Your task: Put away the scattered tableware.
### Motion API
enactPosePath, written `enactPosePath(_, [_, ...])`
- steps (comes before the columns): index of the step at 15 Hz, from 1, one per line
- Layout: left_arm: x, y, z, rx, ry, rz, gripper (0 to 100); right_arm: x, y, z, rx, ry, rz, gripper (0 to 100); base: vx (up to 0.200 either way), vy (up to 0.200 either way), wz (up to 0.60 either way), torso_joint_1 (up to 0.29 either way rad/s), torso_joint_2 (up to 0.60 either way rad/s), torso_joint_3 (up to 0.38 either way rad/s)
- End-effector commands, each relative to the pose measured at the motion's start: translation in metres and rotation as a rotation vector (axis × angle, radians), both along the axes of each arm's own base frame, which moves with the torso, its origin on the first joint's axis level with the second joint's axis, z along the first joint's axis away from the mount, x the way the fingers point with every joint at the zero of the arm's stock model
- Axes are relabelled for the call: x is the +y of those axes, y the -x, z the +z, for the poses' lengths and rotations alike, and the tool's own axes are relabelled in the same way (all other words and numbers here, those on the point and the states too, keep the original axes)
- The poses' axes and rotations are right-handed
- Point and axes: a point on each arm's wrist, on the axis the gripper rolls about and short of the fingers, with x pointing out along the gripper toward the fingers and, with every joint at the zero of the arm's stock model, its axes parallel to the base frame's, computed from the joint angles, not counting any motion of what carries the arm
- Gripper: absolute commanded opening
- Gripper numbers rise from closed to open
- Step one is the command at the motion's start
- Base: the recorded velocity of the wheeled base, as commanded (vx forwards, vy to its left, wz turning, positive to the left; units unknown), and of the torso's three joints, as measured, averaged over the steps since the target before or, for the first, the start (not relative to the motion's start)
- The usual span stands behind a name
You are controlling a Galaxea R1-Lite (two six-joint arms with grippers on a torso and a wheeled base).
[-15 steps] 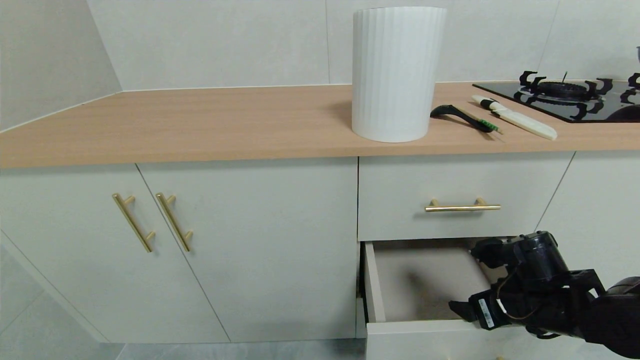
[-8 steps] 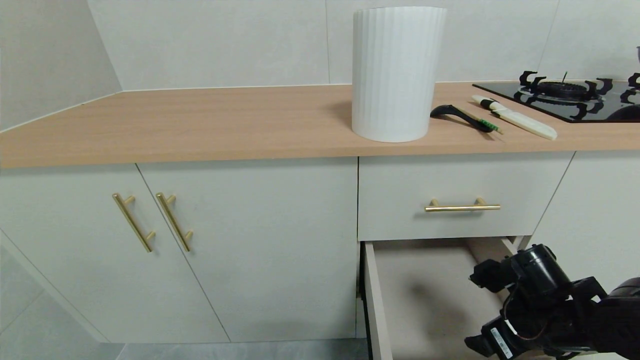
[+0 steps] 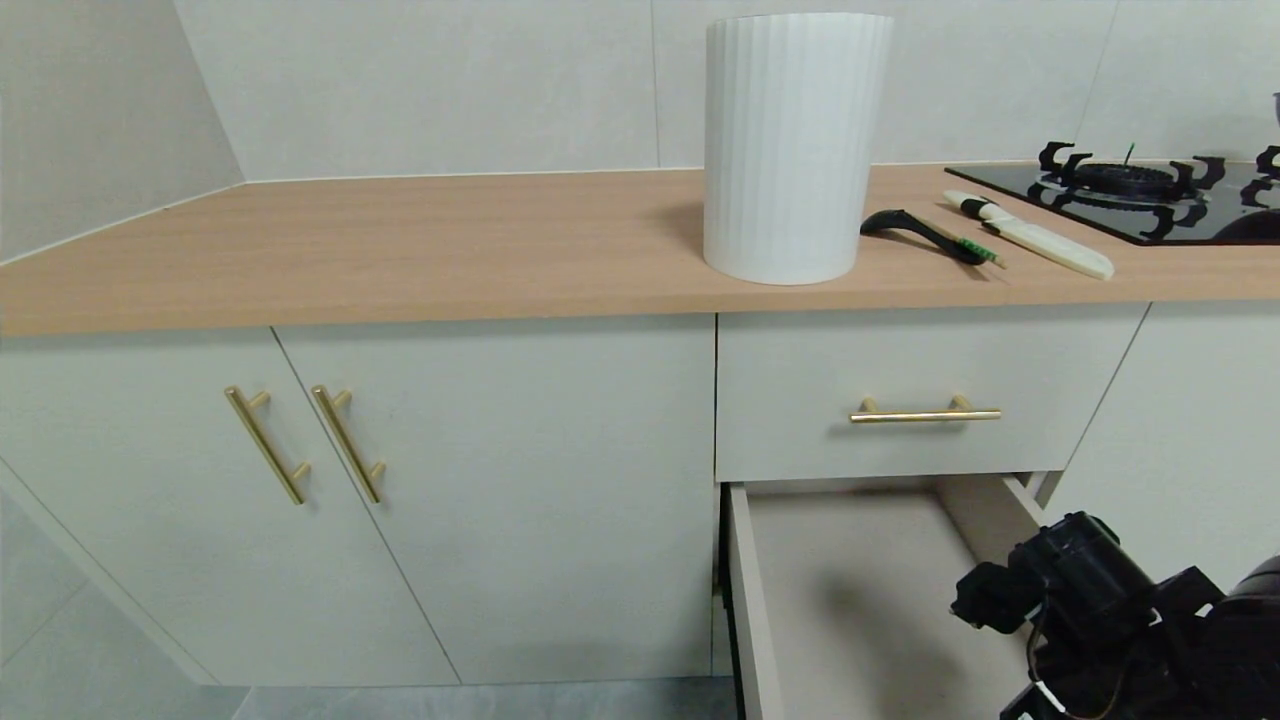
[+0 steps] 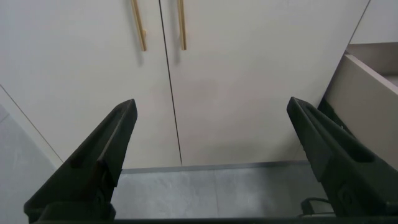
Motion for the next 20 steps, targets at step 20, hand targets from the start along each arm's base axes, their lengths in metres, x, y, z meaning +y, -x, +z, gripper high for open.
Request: enactPosePath(20, [0.0,0.0,0.0,0.001,0.0,0.0,100,0.007,-0.03,0.087,-0.621,-0.428,-0.226,100,0.0,0.0,0.0,0.0,0.0,0.0])
